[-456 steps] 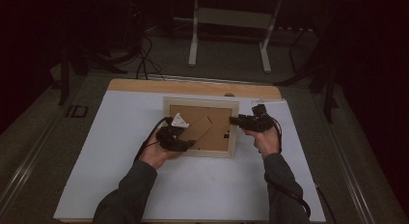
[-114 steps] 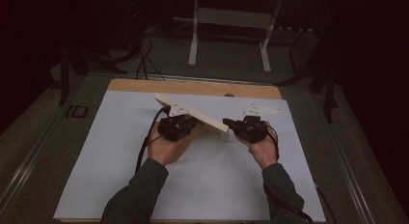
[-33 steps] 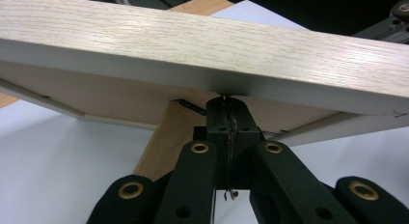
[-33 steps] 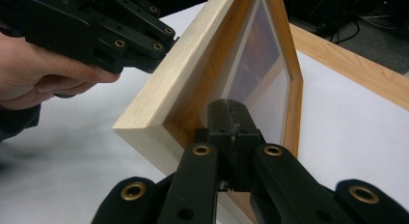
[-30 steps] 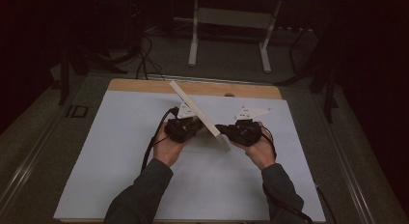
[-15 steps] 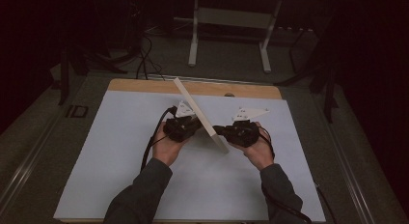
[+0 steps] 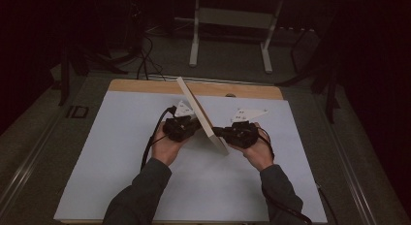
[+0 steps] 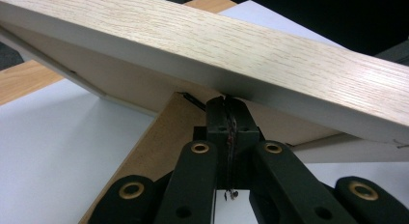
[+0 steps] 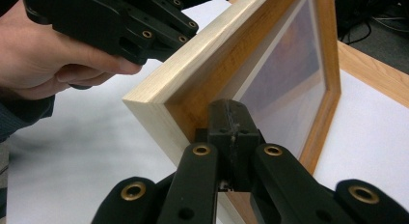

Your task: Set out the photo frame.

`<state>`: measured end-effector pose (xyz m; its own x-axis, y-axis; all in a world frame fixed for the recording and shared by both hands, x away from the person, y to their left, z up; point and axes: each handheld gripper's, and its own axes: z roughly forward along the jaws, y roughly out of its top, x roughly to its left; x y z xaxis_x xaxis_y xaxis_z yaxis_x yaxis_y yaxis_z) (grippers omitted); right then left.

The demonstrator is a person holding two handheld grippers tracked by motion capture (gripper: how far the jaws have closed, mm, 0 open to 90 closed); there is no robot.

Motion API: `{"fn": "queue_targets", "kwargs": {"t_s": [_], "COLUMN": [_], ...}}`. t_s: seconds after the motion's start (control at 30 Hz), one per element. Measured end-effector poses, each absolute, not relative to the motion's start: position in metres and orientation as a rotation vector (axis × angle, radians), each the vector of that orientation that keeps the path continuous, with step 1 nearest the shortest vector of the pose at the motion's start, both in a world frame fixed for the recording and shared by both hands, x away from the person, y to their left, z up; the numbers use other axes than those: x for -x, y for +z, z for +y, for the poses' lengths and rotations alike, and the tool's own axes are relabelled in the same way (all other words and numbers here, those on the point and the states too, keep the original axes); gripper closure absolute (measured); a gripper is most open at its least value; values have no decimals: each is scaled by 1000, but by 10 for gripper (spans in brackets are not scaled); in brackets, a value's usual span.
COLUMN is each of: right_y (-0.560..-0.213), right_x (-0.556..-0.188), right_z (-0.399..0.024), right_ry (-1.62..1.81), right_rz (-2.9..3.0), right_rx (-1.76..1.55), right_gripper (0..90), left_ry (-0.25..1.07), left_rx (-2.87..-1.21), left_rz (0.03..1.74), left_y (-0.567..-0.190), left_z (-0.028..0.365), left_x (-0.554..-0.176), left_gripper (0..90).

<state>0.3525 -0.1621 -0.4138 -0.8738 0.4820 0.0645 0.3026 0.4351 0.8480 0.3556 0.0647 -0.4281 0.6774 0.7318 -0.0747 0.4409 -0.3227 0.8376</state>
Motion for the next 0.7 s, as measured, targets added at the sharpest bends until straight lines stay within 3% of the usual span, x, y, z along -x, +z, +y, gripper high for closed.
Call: {"fn": "queue_targets", "kwargs": {"t_s": [0.7], "right_y": [-412], "right_x": [-350], "right_z": [-154], "right_ry": [1400], "right_rz": [2513], "right_rx": [-650], "right_gripper": [899], "left_ry": [377], "left_rx": [-1978], "left_rz": [883], "left_y": [-428], "left_z": [71], "left_x": [-358], "left_gripper": [900]}}
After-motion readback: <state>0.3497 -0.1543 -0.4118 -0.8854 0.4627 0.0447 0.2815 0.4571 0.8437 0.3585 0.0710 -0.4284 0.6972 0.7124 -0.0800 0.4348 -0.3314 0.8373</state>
